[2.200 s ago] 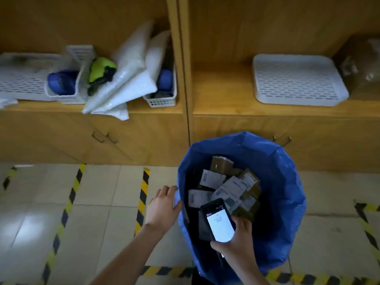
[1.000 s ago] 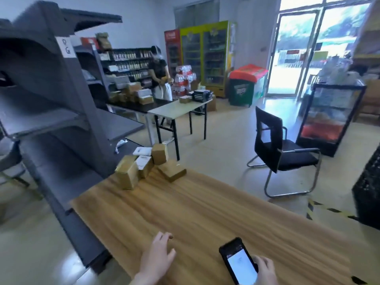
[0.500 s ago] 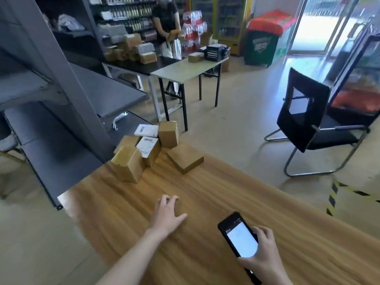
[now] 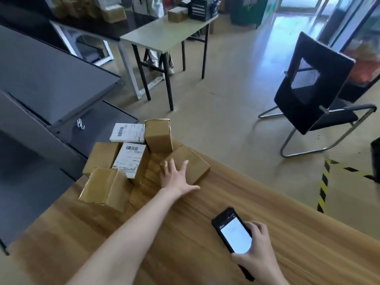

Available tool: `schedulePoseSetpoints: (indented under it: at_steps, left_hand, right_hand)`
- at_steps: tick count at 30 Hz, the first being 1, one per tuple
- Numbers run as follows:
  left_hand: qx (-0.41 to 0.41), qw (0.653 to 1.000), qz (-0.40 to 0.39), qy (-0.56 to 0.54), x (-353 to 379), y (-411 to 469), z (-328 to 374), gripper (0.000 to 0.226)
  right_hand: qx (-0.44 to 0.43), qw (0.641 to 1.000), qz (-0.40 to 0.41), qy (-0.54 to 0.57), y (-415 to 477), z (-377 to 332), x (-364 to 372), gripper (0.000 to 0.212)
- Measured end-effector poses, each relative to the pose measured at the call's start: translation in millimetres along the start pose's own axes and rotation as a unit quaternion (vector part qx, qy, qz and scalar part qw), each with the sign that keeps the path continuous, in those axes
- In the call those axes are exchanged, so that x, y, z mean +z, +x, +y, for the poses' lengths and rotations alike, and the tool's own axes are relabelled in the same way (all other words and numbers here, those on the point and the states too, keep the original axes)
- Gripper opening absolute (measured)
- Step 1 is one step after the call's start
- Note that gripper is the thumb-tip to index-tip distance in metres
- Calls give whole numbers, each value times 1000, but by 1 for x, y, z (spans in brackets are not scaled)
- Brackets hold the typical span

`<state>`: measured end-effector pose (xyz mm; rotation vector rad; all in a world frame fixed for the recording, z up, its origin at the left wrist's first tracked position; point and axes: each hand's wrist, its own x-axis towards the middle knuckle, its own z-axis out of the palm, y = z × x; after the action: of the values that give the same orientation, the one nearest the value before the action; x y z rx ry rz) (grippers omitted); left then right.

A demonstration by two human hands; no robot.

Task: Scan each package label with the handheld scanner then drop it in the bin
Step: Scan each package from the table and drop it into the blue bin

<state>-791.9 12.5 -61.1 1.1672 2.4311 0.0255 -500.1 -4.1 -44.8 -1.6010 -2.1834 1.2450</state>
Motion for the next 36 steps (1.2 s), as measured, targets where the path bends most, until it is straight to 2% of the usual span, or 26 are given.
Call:
schedulePoseSetpoints:
  at_steps: [3, 8, 16, 22, 25, 29, 31, 36]
  left_hand:
    - [8, 999, -23, 47, 10, 12, 0, 114]
    - [64, 990, 28, 125, 27, 3, -12, 103]
    - [114, 987, -16, 112, 39, -59, -21, 99]
    - [119, 989, -75, 46, 36, -129, -16, 97]
    - [106, 986, -121, -32, 30, -157, -15, 98]
    - [84, 966, -184, -158, 26, -188, -18, 96]
    - [73, 961, -175, -202, 28, -200, -23, 88]
    - [83, 963, -39, -255, 23, -218, -35, 68]
  right_hand:
    - [20, 1000, -1, -3, 11, -5, 6, 82]
    - [39, 999, 3, -8, 13, -2, 9, 83]
    - [38, 999, 4, -18, -25, 16, 1, 86]
    - [25, 999, -1, -39, -71, 37, -18, 89]
    - [14, 999, -3, -41, -95, 45, -24, 88]
    - [6, 999, -13, -45, -120, 52, -30, 87]
    - [-2, 999, -20, -46, -129, 55, -30, 88]
    - [-10, 998, -25, -59, -144, 56, -31, 91]
